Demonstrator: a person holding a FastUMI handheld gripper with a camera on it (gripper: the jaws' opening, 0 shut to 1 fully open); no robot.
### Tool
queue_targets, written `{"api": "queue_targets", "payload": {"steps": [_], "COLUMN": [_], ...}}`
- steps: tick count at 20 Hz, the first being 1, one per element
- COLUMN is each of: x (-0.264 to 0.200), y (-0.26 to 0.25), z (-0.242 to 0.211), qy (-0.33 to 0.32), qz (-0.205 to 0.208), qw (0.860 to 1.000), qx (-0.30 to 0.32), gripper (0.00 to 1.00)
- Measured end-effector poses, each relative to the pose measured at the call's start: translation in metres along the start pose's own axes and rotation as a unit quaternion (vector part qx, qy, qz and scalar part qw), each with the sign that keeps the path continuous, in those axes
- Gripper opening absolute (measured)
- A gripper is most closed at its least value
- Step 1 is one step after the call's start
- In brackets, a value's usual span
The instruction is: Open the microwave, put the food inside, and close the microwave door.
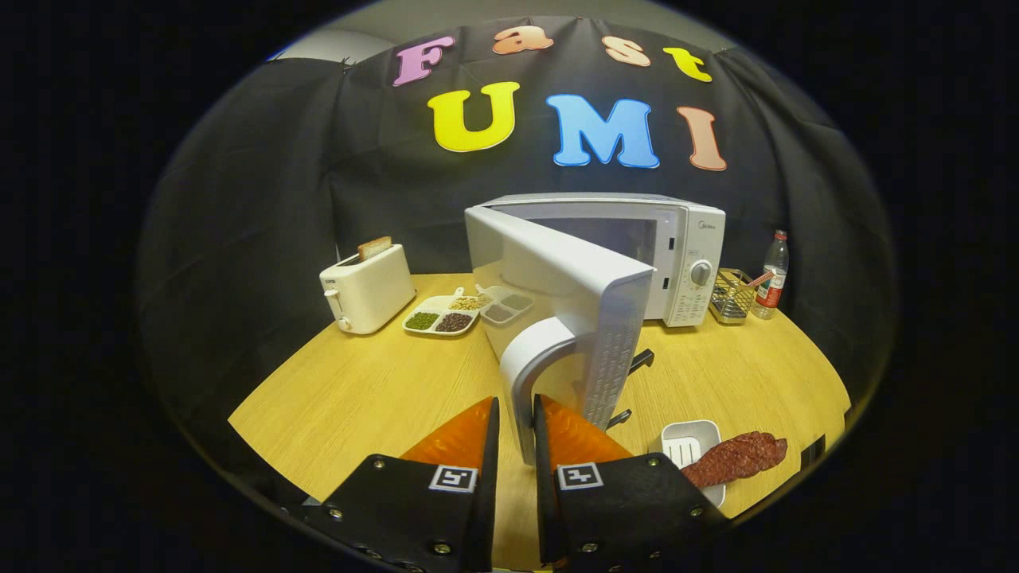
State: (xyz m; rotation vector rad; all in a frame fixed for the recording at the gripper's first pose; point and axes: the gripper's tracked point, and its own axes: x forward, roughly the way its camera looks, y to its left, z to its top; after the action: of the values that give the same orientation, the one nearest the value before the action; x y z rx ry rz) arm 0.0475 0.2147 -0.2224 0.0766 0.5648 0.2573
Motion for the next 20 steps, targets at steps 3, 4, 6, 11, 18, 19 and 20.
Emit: {"api": "queue_targets", "payload": {"steps": [3,4,6,11,18,19,20], "x": [-0.002,-0.003,-0.004,-0.006,-0.042,-0.051,-0.062], "y": [0.023,0.029,0.043,0.085,0.134,0.133,0.132], "z": [-0.003,-0.004,-0.008,-0.014,-0.003,0.001,0.01], "qy": [0.001,0.001,0.002,0.007,-0.011,-0.017,-0.032], "qz": [0.01,0.011,0.015,0.056,0.197,0.207,0.22], "qw": [1.0,1.0,1.0,0.997,0.978,0.976,0.973], "qx": [-0.01,-0.014,-0.024,-0.047,-0.067,-0.066,-0.062], "gripper": [0.23,0.23,0.22,0.23,0.24,0.23,0.23]}}
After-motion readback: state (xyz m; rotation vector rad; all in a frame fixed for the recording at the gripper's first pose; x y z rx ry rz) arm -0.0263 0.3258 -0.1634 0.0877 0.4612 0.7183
